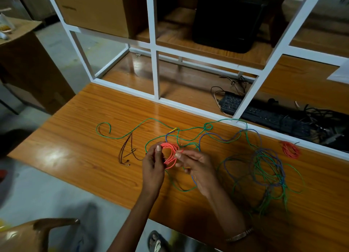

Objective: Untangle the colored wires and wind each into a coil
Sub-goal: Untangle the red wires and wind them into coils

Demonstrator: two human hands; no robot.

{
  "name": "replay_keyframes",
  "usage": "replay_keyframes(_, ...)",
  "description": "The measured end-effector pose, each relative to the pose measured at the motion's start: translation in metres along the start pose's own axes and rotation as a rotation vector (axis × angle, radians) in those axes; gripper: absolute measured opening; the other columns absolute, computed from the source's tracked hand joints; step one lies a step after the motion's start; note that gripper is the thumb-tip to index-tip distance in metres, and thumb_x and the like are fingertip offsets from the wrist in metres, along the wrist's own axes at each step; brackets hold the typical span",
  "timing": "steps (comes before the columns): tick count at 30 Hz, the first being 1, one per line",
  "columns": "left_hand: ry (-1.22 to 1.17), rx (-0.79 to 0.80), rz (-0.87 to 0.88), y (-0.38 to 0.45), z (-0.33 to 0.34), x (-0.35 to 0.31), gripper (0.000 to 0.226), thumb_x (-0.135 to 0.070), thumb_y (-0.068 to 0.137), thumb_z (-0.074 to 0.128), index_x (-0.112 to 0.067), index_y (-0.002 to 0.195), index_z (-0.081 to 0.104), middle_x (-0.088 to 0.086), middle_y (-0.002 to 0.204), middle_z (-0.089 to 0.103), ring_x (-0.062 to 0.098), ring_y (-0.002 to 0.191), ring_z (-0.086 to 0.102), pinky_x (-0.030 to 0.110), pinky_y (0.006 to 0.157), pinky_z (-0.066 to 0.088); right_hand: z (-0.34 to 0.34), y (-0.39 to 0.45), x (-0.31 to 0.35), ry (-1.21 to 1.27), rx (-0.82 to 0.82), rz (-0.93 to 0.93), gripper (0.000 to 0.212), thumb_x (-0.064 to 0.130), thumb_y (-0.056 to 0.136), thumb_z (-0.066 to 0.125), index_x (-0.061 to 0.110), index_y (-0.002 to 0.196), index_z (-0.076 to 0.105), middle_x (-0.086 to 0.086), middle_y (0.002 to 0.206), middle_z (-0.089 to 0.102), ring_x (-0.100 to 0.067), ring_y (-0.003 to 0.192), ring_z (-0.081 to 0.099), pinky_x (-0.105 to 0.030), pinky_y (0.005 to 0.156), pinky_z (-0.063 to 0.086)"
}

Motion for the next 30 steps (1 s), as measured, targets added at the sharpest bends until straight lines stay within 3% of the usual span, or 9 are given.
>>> replay_keyframes(3,0.121,-0.021,0.085,0.005,-0.001,0.002,0.03,-0.037,0.109,0.048,-0.023,0.122,0.071,0.014,0.088,0.064,0.013,0.075,0.057,0.032,0.065,0.049,0.002,0.0,-0.005,0.147,-0.066,0.132,0.017,0.015,0.085,0.08,0.012,0.101,0.079,-0.002,0.09,0.077,-0.008,0.068,0.068,-0.019,0.059,0.042)
replay_keyframes(7,0.349,0.031,0.252,0.001,-0.003,-0.002,0.029,-0.032,0.11,0.049,-0.024,0.13,0.069,-0.008,0.1,0.064,0.018,0.081,0.066,0.038,0.071,0.054,0.0,0.008,-0.007,0.162,-0.202,0.08,0.02,0.007,0.083,0.082,0.007,0.103,0.08,0.0,0.081,0.075,-0.005,0.058,0.056,-0.015,0.053,0.043)
replay_keyframes(11,0.622,0.113,0.347,-0.002,-0.005,-0.001,0.038,-0.037,0.111,0.044,-0.028,0.145,0.058,-0.009,0.1,0.056,0.014,0.083,0.065,0.043,0.076,0.054,0.0,0.01,-0.007,-0.453,-0.212,-0.313,0.013,0.019,0.095,0.071,0.025,0.101,0.08,0.018,0.088,0.078,0.003,0.08,0.07,-0.028,0.073,0.057)
replay_keyframes(16,0.709,0.162,0.348,-0.004,-0.005,-0.009,0.074,-0.031,0.11,0.05,-0.034,0.167,0.003,-0.007,0.1,0.061,0.015,0.077,0.059,0.031,0.066,0.045,0.008,0.007,-0.008,-1.001,-0.21,-0.477,0.044,0.017,0.094,0.046,0.018,0.131,0.069,-0.002,0.104,0.068,-0.022,0.098,0.067,-0.039,0.086,0.055)
replay_keyframes(18,0.758,0.186,0.386,-0.002,-0.007,-0.01,0.069,-0.026,0.11,0.05,-0.036,0.167,0.012,-0.007,0.1,0.058,0.015,0.078,0.058,0.031,0.067,0.045,0.011,0.005,-0.002,-1.08,-0.161,-0.49,0.05,0.013,0.091,0.043,0.018,0.135,0.067,-0.003,0.105,0.063,-0.024,0.1,0.065,-0.04,0.088,0.054)
replay_keyframes(20,0.781,0.191,0.425,0.001,-0.01,-0.008,0.053,-0.022,0.11,0.051,-0.035,0.159,0.038,-0.007,0.103,0.058,0.013,0.081,0.061,0.03,0.068,0.048,0.014,0.007,0.002,-1.154,-0.103,-0.504,0.051,0.006,0.092,0.047,0.019,0.138,0.064,-0.002,0.105,0.059,-0.025,0.101,0.062,-0.04,0.089,0.053)
replay_keyframes(24,0.656,0.14,0.321,0.006,-0.019,0.001,0.031,-0.033,0.11,0.047,-0.033,0.137,0.063,-0.012,0.104,0.064,0.009,0.081,0.068,0.037,0.075,0.056,0.02,0.011,-0.002,-1.161,-0.006,-0.549,0.049,0.004,0.094,0.049,0.021,0.138,0.064,0.0,0.109,0.053,-0.022,0.107,0.057,-0.04,0.092,0.052)
replay_keyframes(28,0.558,0.089,0.303,0.001,-0.028,-0.001,0.026,-0.029,0.109,0.051,-0.029,0.129,0.068,-0.012,0.099,0.068,0.007,0.076,0.069,0.036,0.071,0.058,0.022,0.02,-0.009,-0.911,0.04,-0.435,0.034,0.034,0.104,0.056,0.023,0.134,0.069,0.009,0.139,0.05,-0.005,0.134,0.045,-0.021,0.113,0.035)
replay_keyframes(30,0.536,0.044,0.285,-0.003,-0.033,-0.003,0.026,-0.025,0.108,0.054,-0.024,0.129,0.069,-0.012,0.096,0.07,0.006,0.073,0.071,0.03,0.067,0.057,0.026,0.025,-0.013,-0.848,0.144,-0.388,0.039,0.04,0.104,0.054,0.023,0.138,0.065,0.012,0.144,0.053,0.004,0.134,0.046,-0.023,0.116,0.036)
Point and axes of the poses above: each hand's wrist, its own y-axis towards the middle knuckle, its own z-axis out of the palm, x = y × z, the point moved 1 cm from there along y, towards the middle knuckle
